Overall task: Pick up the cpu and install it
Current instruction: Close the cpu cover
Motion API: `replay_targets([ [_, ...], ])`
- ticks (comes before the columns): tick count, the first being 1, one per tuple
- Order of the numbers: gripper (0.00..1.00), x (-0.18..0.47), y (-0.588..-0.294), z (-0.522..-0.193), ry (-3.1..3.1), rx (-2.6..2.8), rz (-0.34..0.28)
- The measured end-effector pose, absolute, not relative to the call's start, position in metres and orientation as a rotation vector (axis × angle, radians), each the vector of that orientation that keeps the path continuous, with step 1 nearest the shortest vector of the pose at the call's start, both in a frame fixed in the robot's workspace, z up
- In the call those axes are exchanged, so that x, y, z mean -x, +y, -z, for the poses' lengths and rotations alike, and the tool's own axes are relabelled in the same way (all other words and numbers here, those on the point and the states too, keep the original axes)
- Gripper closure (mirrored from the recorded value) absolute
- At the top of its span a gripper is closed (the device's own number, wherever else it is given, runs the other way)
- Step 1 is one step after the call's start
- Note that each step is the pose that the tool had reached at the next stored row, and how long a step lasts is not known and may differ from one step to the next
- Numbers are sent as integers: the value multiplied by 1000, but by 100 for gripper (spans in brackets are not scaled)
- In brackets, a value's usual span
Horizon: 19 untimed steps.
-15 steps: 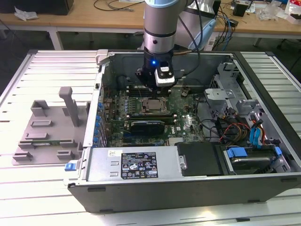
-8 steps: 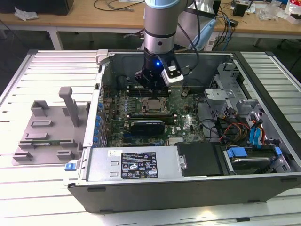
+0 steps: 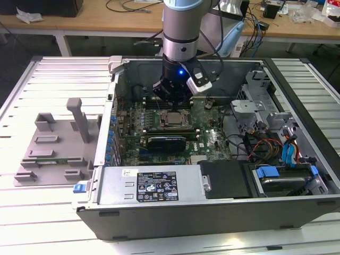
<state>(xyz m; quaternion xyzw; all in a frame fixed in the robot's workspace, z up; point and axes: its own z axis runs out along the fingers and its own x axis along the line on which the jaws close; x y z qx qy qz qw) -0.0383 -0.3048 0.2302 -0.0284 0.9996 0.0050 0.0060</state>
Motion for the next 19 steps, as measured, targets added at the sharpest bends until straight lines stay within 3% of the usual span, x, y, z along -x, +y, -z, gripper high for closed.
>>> replay_targets([
  [19,89,59,-317,-221,3128,4,-14],
])
